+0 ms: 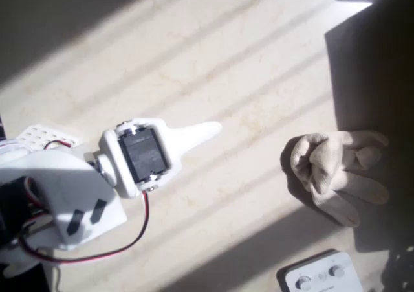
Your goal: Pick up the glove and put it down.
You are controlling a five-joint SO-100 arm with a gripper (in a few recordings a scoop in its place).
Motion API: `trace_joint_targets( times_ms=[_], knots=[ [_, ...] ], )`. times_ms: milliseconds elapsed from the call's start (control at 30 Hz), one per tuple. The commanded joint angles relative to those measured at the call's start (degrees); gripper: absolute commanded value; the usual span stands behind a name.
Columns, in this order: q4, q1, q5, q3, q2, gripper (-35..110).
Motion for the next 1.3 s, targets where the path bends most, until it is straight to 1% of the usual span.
trace_joint_targets(
  times_ms=[0,367,933,1167,1267],
  knots=[
    [-0.1,0.7,-0.4,2.7,4.7,0],
    [-0.6,0.6,-0.1,10.6,4.7,0],
    [0.8,0.6,0.0,10.7,4.7,0],
    [16.7,0.5,-0.2,7.3,4.7,0],
    [20.2,0.5,-0.2,6.8,4.7,0]
  ],
)
